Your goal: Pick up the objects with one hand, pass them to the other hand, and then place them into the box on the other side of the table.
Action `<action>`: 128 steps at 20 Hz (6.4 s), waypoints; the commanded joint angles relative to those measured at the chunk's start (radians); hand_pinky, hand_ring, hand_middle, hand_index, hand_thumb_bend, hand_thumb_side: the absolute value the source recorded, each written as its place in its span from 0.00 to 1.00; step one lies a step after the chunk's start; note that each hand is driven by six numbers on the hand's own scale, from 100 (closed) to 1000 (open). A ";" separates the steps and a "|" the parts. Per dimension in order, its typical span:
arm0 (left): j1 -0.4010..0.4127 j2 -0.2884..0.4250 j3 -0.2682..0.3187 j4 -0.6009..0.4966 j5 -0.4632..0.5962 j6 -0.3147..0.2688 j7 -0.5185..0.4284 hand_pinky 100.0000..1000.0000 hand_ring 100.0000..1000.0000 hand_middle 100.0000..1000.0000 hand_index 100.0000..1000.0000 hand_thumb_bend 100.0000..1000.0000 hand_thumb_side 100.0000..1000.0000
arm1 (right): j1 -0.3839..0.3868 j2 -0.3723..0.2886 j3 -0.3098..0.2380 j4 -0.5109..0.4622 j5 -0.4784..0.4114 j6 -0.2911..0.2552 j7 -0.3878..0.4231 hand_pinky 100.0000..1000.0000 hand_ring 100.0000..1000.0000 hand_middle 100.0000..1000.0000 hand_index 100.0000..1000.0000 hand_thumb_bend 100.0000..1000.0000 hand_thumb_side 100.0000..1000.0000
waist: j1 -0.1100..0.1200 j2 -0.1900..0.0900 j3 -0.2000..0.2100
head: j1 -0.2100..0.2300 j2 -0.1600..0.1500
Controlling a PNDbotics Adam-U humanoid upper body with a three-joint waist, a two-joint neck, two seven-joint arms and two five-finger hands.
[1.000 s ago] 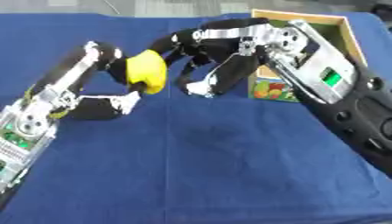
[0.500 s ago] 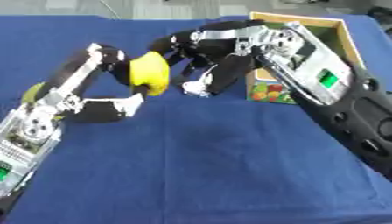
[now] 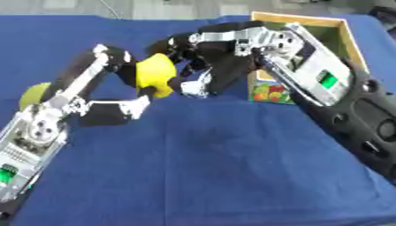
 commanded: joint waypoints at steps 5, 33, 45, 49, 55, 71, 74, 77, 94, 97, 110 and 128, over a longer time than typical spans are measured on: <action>-0.024 -0.022 0.010 0.020 -0.034 -0.016 0.004 0.52 0.43 0.32 0.38 0.00 0.00 | -0.018 -0.012 -0.006 -0.016 -0.011 0.005 0.015 0.77 0.96 0.97 1.00 0.00 0.12 | -0.012 -0.001 -0.001 | -0.001 -0.012; -0.018 -0.020 0.014 -0.050 -0.017 -0.063 0.038 0.52 0.43 0.31 0.38 0.00 0.02 | -0.008 -0.003 -0.007 0.027 0.053 -0.010 -0.004 0.74 0.93 0.91 1.00 0.00 0.20 | -0.010 0.001 -0.003 | -0.005 -0.021; -0.020 -0.031 0.014 -0.049 -0.018 -0.069 0.043 0.53 0.43 0.32 0.39 0.00 0.03 | -0.010 0.000 -0.007 0.016 -0.053 0.040 -0.116 0.56 0.70 0.51 0.67 0.00 0.57 | -0.008 0.001 -0.008 | -0.003 -0.019; -0.019 -0.033 0.016 -0.045 -0.028 -0.065 0.060 0.54 0.45 0.35 0.42 0.00 0.03 | -0.011 -0.001 -0.005 0.009 -0.078 0.040 -0.128 0.48 0.61 0.44 0.59 0.00 0.53 | -0.008 0.001 -0.008 | -0.002 -0.015; -0.018 -0.037 0.022 -0.038 -0.045 -0.037 0.131 0.56 0.46 0.37 0.46 0.00 0.00 | -0.008 -0.005 -0.005 0.001 -0.086 0.040 -0.140 0.43 0.55 0.40 0.53 0.00 0.48 | -0.008 0.000 -0.011 | -0.004 -0.017; -0.010 -0.037 0.019 -0.014 -0.021 0.056 0.245 0.71 0.63 0.58 0.73 0.64 0.33 | 0.000 -0.021 -0.015 0.006 -0.072 0.049 -0.157 0.39 0.49 0.36 0.49 0.00 0.26 | -0.007 -0.004 -0.018 | -0.013 -0.017; -0.009 -0.033 0.021 -0.018 -0.019 0.048 0.245 0.75 0.67 0.61 0.77 0.90 0.57 | 0.001 -0.028 -0.023 0.008 -0.072 0.045 -0.176 0.39 0.49 0.35 0.49 0.00 0.25 | -0.006 -0.006 -0.020 | -0.021 -0.014; -0.009 -0.026 0.017 -0.023 -0.028 0.032 0.233 0.77 0.69 0.63 0.79 1.00 0.74 | 0.006 -0.041 -0.034 0.012 -0.067 0.033 -0.203 0.39 0.49 0.35 0.49 0.00 0.25 | -0.005 -0.008 -0.024 | -0.035 -0.014; 0.037 0.084 0.046 -0.071 -0.006 0.063 0.150 0.78 0.71 0.64 0.80 1.00 0.91 | 0.102 -0.133 -0.178 0.042 -0.104 -0.064 -0.433 0.38 0.49 0.36 0.49 0.00 0.34 | 0.009 -0.018 -0.048 | -0.109 -0.018; 0.051 0.119 0.063 -0.081 0.012 0.082 0.147 0.77 0.70 0.64 0.79 1.00 0.93 | 0.141 -0.155 -0.221 0.047 -0.123 -0.079 -0.485 0.38 0.49 0.36 0.49 0.00 0.35 | 0.012 -0.018 -0.053 | -0.116 -0.021; 0.105 0.287 0.166 -0.185 0.088 0.177 0.168 0.76 0.68 0.61 0.76 0.77 0.84 | 0.278 -0.261 -0.384 0.214 -0.187 -0.150 -0.702 0.38 0.49 0.36 0.49 0.00 0.36 | 0.020 -0.018 -0.051 | -0.128 -0.027; 0.186 0.380 0.277 -0.315 0.174 0.220 0.358 0.72 0.64 0.57 0.74 0.72 0.93 | 0.369 -0.361 -0.442 0.444 -0.215 -0.238 -0.773 0.38 0.49 0.36 0.49 0.00 0.33 | 0.009 -0.011 -0.041 | -0.146 -0.042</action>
